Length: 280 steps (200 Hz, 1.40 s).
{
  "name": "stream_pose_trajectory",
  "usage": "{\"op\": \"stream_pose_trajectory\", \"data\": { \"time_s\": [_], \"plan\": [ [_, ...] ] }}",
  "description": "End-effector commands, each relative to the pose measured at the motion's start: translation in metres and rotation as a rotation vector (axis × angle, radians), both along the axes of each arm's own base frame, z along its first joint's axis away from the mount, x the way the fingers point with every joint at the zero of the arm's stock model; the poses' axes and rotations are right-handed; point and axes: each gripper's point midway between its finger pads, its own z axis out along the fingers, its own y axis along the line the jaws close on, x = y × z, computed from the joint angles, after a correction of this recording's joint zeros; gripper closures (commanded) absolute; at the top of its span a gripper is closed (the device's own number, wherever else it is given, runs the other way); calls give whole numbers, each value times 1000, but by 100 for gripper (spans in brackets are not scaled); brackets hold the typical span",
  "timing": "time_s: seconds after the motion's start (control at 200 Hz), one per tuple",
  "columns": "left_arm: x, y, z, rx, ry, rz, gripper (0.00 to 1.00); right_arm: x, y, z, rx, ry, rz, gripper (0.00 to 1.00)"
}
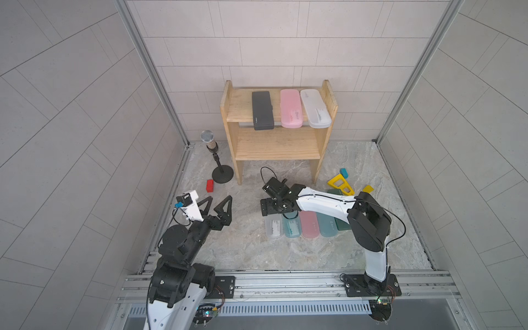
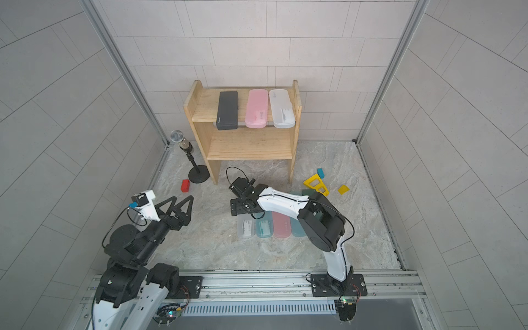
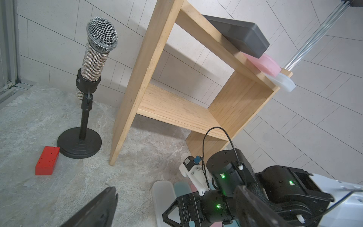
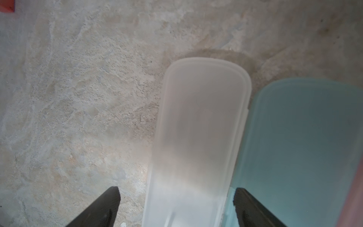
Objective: Remove the pencil cases from the shelf
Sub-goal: Place the pencil case at the center of the board, then move the pencil case to the center of the board.
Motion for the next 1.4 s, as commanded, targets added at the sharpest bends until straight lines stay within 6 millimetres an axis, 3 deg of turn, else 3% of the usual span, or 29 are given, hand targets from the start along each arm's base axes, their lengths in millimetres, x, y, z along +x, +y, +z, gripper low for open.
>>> {"op": "stream_pose_trajectory", "data": {
  "time_s": [0.0,0.12,0.25,0.39,0.595,0.951,1.396],
  "plan": [
    [-2,-2,14,-11,-34,-15,0,4,-3,20,-7,-41,1,0],
    [-3,-2,18,-12,-37,-16,0,4,6,32,22,-68,16,0],
    [-5,1,24,-10,-38,0,0,1,42,42,145,-50,69,0],
    [-4,8,24,11,-10,41,0,-5,75,34,264,28,102,0],
    [-1,12,17,24,26,68,0,-11,99,16,281,83,141,0],
    [1,13,10,33,46,75,0,-17,78,-23,206,121,120,0],
    [3,10,14,17,42,60,0,-11,42,-19,177,97,86,0]
  ]
}}
